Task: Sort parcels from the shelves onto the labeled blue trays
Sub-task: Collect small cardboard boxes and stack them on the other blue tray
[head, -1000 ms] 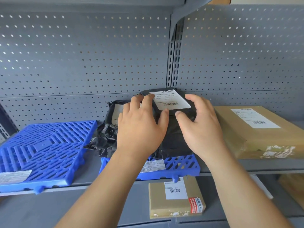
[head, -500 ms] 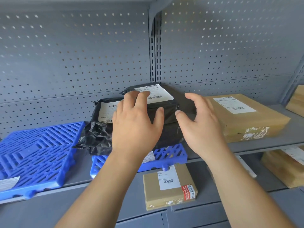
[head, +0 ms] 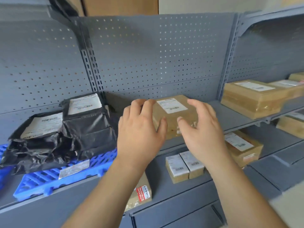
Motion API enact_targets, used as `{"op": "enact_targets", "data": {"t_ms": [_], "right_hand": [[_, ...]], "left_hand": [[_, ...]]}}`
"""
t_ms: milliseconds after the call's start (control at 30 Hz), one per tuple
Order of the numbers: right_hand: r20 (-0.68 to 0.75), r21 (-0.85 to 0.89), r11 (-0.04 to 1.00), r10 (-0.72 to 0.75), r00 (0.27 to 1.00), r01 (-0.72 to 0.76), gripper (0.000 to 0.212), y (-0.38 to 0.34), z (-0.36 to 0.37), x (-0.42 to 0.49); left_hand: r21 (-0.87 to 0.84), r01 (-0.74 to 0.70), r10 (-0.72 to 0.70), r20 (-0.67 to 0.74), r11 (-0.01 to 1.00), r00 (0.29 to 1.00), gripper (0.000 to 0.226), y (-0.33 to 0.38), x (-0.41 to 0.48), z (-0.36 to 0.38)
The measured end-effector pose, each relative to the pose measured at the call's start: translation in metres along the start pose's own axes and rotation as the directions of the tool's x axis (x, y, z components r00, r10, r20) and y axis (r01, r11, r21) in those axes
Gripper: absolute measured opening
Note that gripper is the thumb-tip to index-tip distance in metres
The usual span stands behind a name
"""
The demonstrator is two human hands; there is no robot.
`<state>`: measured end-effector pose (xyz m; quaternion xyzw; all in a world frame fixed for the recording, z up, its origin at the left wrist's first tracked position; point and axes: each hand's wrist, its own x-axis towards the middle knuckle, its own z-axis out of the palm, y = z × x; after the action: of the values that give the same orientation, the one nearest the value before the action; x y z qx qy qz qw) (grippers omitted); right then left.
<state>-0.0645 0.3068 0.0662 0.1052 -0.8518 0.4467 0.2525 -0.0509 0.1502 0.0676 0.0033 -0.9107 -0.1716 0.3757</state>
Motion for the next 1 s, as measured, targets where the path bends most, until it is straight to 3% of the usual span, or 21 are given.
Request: {"op": "enact_targets", "data": {"t_ms": [433,733,1000], "right_hand": [[-0.227,-0.158,0.961,0.189,0.955,-0.228,0.052,0.123,-0.191,-0.023],[-0.413,-0.195,0.893,0.302,0.86,-0.407,0.052,0.199,-0.276,-0.031],[-0.556,-0.326,0.749,0.342,0.757,-0.577,0.058,0.27,-0.335,-0.007]], "left_hand": [[-0.25,-0.219,0.259,0.137,0.943,0.956,0.052,0.216,-0.024,0.101],[-0.401,-0.315,0.427,0.229,0.86,0.875,0.049,0.326,-0.026,0.17],[-0.581,-0.344,0.571,0.267,0.738,0.776,0.049,0.412,-0.005,0.252]]}}
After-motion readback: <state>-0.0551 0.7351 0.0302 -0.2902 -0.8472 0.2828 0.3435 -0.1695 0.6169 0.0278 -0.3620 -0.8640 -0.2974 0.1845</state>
